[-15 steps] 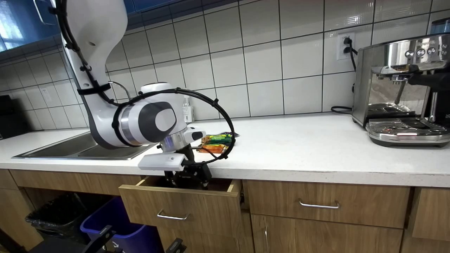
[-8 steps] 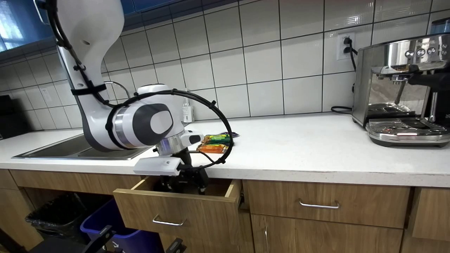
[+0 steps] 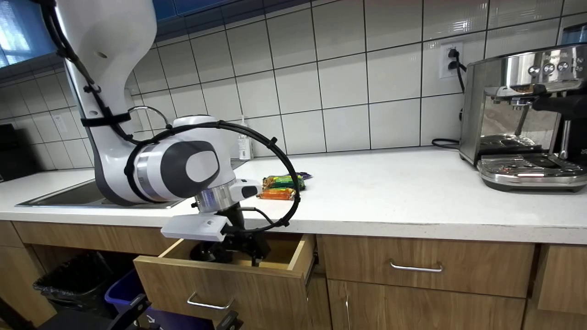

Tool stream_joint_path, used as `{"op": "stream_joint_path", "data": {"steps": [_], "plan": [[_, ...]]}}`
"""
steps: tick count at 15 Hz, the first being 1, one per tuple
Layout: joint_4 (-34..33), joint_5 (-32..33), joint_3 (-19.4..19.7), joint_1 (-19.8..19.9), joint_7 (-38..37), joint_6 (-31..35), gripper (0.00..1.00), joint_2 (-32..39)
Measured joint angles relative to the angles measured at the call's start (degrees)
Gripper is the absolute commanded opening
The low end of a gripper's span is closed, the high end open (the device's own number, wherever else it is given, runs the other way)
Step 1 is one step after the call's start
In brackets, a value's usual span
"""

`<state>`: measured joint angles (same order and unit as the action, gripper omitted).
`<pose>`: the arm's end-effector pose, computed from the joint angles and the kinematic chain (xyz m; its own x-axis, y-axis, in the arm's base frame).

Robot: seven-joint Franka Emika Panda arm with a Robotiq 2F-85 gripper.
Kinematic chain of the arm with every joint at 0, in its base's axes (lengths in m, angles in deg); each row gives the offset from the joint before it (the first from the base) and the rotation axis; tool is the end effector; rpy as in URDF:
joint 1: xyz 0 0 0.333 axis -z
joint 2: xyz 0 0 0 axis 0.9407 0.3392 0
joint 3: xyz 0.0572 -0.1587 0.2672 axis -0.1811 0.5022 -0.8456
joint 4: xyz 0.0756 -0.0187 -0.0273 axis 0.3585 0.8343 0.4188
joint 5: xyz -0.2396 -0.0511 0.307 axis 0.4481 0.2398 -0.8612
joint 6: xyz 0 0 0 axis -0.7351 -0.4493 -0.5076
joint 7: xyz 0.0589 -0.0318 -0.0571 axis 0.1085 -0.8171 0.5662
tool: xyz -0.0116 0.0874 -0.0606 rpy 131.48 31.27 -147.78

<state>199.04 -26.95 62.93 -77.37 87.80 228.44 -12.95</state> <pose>0.3618 -0.0287 0.1165 1.0000 0.0012 -0.0090 0.0018 -0.9977 0.0674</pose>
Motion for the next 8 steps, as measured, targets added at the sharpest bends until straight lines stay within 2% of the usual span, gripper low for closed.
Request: {"op": "stream_joint_path", "data": {"steps": [8], "plan": [[-0.2, -0.6, 0.1, 0.0, 0.0, -2.7, 1.00, 0.4]]}}
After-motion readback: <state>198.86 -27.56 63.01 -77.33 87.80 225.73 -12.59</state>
